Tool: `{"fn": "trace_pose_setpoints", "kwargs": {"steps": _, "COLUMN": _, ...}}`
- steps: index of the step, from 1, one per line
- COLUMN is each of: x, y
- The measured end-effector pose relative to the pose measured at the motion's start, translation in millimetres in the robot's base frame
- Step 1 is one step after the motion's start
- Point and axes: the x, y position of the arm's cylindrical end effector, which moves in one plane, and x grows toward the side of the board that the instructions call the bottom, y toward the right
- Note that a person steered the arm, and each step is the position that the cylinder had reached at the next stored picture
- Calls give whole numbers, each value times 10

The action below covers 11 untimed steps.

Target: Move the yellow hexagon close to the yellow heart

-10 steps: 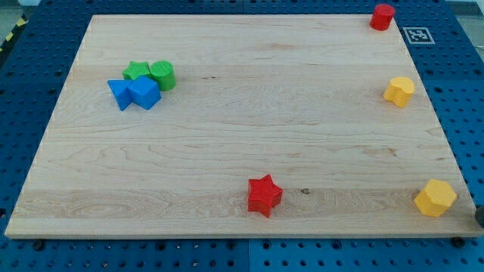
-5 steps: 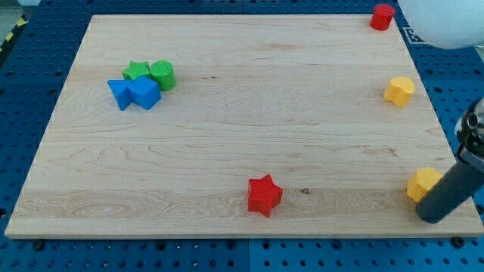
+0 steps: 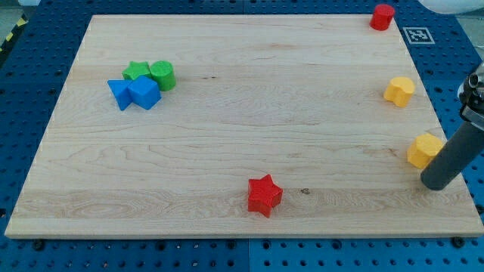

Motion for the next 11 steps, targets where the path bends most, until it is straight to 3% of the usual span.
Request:
{"fn": "trace_pose_setpoints", "kwargs": {"steps": 4, "x": -782, "y": 6}}
{"fn": "trace_pose_setpoints", "kwargs": {"steps": 6, "x": -494, "y": 638}}
{"fn": "trace_pose_setpoints", "kwargs": {"steps": 8, "x": -949, "y": 748}}
{"fn": "trace_pose_setpoints", "kwargs": {"steps": 11, "x": -986, "y": -10}}
